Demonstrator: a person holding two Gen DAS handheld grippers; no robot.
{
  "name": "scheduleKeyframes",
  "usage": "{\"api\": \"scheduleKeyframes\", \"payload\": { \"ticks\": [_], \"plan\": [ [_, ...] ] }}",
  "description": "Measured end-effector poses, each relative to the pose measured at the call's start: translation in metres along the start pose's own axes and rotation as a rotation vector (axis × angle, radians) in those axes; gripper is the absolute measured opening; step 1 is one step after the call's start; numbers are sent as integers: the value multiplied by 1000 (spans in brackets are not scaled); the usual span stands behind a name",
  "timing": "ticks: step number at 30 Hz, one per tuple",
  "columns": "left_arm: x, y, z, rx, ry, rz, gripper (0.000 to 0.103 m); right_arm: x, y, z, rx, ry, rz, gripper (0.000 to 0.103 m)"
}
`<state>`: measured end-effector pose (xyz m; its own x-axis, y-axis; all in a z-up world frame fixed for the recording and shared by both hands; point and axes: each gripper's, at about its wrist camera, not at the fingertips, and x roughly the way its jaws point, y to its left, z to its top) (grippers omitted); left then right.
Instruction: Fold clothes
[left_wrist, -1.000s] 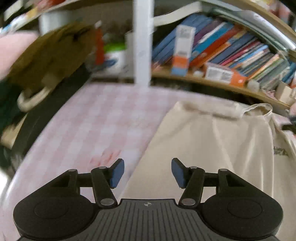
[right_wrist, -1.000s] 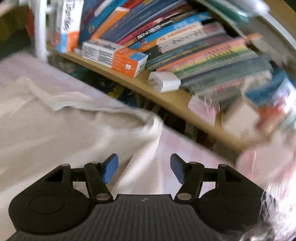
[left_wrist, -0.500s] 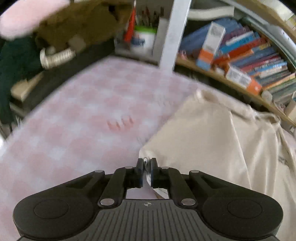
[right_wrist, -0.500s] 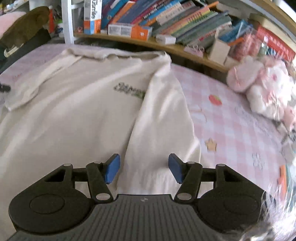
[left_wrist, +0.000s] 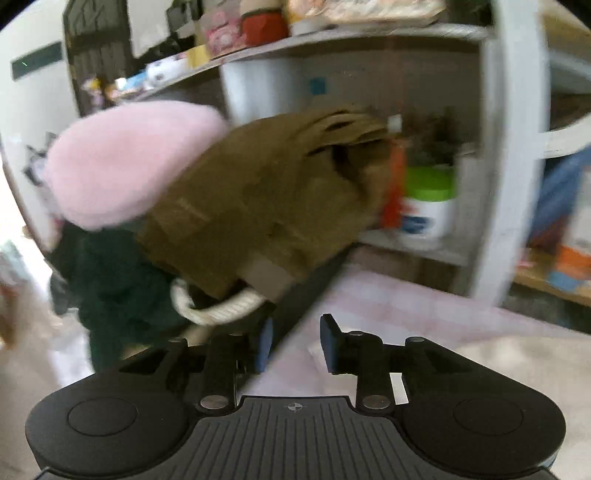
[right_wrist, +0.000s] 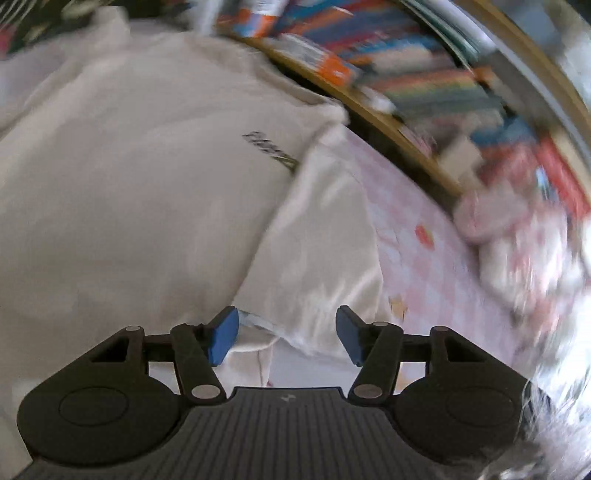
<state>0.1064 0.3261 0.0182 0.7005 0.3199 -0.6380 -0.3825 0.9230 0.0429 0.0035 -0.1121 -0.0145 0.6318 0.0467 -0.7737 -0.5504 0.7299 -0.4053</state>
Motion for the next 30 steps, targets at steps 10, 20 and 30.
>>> {"api": "scheduleKeyframes", "payload": {
  "ticks": [10, 20, 30],
  "plan": [
    [-98, -25, -108, 21, 119, -196, 33, 6, -54, 5, 111, -18, 211, 8],
    [-168, -14, -157, -36, 160, -130, 62, 88, -220, -39, 441, 137, -165, 6],
    [-205, -26, -183, 13, 199, -33, 64, 132, -233, -45, 352, 149, -262, 4]
  ]
}}
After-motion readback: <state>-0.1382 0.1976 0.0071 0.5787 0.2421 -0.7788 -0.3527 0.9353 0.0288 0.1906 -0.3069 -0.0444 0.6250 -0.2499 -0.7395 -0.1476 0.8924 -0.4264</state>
